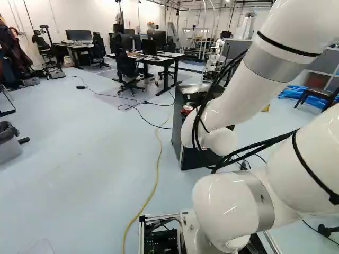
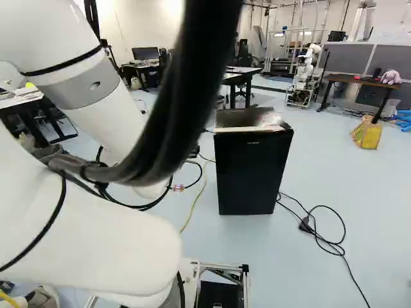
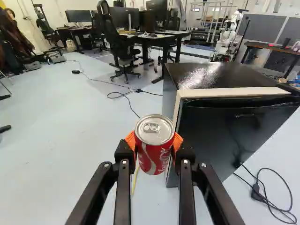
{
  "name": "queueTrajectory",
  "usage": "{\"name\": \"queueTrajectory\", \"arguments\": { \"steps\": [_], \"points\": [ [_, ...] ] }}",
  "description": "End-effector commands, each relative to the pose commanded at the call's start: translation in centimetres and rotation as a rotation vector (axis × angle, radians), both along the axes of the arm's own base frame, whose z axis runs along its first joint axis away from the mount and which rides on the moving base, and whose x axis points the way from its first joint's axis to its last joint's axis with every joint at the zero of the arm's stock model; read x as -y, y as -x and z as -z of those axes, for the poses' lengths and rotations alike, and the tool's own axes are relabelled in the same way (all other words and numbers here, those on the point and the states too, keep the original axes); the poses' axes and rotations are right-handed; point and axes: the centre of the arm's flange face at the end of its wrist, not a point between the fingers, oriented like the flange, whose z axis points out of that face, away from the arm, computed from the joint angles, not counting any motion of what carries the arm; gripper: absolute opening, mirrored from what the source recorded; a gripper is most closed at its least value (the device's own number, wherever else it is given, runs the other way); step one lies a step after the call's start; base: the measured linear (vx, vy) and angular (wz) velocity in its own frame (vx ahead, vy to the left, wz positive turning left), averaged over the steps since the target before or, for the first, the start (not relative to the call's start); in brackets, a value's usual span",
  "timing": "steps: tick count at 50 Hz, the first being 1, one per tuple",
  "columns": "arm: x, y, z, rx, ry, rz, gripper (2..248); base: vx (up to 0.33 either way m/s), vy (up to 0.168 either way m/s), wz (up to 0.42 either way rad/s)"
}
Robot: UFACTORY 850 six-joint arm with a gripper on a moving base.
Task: Grab a drink from the fridge
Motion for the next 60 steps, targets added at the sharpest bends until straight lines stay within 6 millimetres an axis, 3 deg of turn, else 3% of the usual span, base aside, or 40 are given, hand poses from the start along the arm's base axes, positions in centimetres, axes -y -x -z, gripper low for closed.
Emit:
{"name": "queueTrajectory", "arguments": {
  "steps": [60],
  "points": [
    [0.00, 0.00, 0.00, 0.000, 0.000, 0.000, 95, 0.000, 0.000, 0.000]
  ]
}}
